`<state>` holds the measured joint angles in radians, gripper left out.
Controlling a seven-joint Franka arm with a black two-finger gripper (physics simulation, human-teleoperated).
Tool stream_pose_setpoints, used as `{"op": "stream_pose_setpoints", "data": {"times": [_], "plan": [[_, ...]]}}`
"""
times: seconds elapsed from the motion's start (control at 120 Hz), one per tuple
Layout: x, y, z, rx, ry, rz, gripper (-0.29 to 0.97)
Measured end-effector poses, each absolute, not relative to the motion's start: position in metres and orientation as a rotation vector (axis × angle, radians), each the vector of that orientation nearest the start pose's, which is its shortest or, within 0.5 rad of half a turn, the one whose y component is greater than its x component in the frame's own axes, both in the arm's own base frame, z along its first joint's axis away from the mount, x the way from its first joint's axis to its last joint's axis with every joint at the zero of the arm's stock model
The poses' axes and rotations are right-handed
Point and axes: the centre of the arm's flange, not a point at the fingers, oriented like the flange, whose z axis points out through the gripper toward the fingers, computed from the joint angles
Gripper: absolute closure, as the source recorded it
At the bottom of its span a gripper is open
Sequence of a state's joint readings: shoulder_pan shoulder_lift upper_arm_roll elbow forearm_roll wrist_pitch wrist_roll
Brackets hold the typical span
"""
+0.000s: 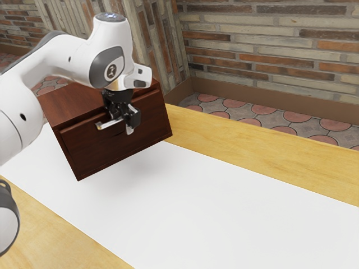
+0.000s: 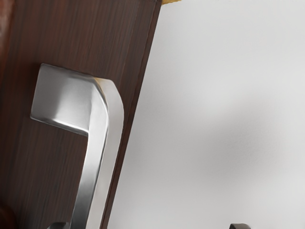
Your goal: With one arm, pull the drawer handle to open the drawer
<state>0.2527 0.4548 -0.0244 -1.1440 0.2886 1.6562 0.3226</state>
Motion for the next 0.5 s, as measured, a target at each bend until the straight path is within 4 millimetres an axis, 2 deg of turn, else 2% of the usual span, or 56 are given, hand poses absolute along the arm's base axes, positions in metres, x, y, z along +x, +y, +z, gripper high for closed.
{"op": "stream_pose_setpoints", "data": {"times": [0.292, 0.5], "plan": [[0.668, 0.173, 0.556, -2.859, 0.180, 0.041, 0.32], [0.658, 0.162, 0.567, -2.863, 0.193, 0.058, 0.31]]}}
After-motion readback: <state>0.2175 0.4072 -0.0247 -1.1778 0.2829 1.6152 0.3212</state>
